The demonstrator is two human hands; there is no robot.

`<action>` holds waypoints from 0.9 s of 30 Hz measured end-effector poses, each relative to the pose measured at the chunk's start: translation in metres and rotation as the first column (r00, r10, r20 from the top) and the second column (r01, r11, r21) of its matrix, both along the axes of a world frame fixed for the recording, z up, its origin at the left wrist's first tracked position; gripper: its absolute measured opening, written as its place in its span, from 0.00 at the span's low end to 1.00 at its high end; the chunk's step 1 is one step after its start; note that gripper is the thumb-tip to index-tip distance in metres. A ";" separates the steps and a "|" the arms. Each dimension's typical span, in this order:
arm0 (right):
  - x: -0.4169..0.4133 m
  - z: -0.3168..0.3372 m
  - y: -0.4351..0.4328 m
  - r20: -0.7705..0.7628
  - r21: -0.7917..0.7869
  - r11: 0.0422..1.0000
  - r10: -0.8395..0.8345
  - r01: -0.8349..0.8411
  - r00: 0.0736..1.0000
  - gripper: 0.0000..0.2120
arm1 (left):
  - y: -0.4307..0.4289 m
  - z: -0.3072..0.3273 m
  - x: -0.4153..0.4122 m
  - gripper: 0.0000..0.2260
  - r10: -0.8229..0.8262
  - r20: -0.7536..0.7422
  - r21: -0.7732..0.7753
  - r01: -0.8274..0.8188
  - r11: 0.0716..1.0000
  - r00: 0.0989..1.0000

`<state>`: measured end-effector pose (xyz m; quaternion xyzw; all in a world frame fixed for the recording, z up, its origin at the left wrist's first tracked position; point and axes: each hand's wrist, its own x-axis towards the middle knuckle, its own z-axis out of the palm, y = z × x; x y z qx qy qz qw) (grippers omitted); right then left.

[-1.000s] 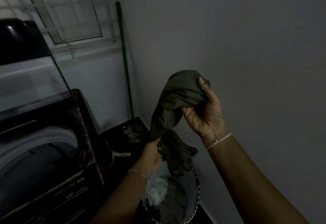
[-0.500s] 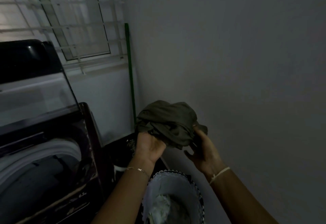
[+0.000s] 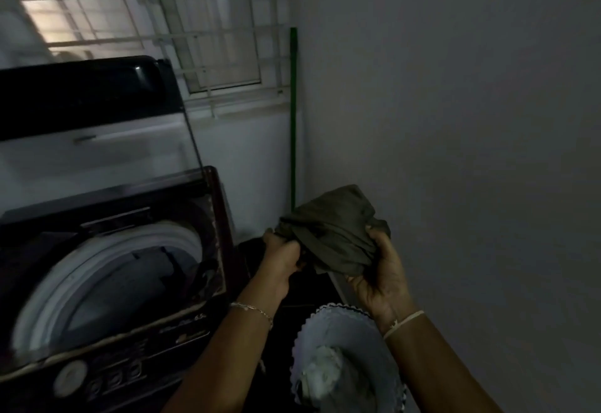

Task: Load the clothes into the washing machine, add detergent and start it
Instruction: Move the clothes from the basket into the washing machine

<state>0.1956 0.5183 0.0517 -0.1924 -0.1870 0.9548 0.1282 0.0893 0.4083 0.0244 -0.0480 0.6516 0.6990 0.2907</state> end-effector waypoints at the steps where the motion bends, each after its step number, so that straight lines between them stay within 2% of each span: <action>1: -0.005 -0.004 -0.005 -0.006 -0.024 1.000 0.012 -0.012 1.000 0.16 | -0.013 -0.003 -0.004 0.34 0.061 -0.073 -0.029 -0.063 0.998 0.995; 3: -0.016 -0.009 -0.020 -0.012 -0.069 0.996 0.062 -0.063 0.998 0.15 | -0.041 -0.008 -0.010 0.43 0.089 -0.265 -0.058 -0.108 0.992 0.960; 5: -0.027 -0.012 -0.037 0.009 -0.083 0.989 0.120 -0.119 0.993 0.17 | -0.068 0.000 -0.005 0.42 0.065 -0.308 0.008 -0.066 0.998 0.949; 7: -0.037 -0.018 -0.056 0.020 -0.079 0.983 0.167 -0.165 0.986 0.29 | -0.091 0.011 -0.002 0.32 0.009 -0.251 0.148 0.029 0.989 0.968; 9: -0.046 -0.018 -0.076 0.038 -0.049 0.976 0.215 -0.213 0.976 0.31 | -0.112 0.021 -0.001 0.22 -0.062 -0.184 0.283 0.114 0.952 0.981; 10: -0.051 -0.017 -0.086 0.043 -0.026 0.970 0.241 -0.240 0.970 0.31 | -0.121 0.026 0.000 0.20 -0.076 -0.139 0.336 0.119 0.934 0.987; 11: -0.055 -0.016 -0.096 0.042 -0.001 0.962 0.273 -0.273 0.961 0.32 | -0.130 0.030 0.000 0.21 -0.066 -0.103 0.352 0.099 0.931 0.993; 13: -0.066 -0.014 -0.118 0.056 0.033 0.937 0.347 -0.349 0.936 0.34 | -0.146 0.032 -0.006 0.29 -0.045 -0.122 0.325 0.083 0.942 0.992; 15: -0.079 -0.011 -0.141 0.070 0.061 0.916 0.392 -0.396 0.917 0.27 | -0.167 0.036 -0.015 0.36 0.007 -0.154 0.289 0.039 0.957 0.988; 16: -0.087 -0.008 -0.152 0.068 0.082 0.908 0.407 -0.412 0.911 0.24 | -0.179 0.035 -0.022 0.35 0.038 -0.166 0.284 0.010 0.959 0.985; 19: -0.114 0.001 -0.195 0.073 0.179 0.886 0.422 -0.429 0.903 0.22 | -0.221 0.038 -0.046 0.19 0.089 -0.217 0.318 -0.016 0.948 0.972; 23: -0.151 -0.004 -0.255 0.089 0.275 0.856 0.431 -0.438 0.898 0.23 | -0.282 0.038 -0.082 0.24 0.128 -0.221 0.337 -0.047 0.940 0.967; 27: -0.187 -0.018 -0.299 0.100 0.214 0.840 0.489 -0.499 0.867 0.23 | -0.328 0.031 -0.110 0.22 0.070 -0.207 0.297 -0.005 0.955 0.976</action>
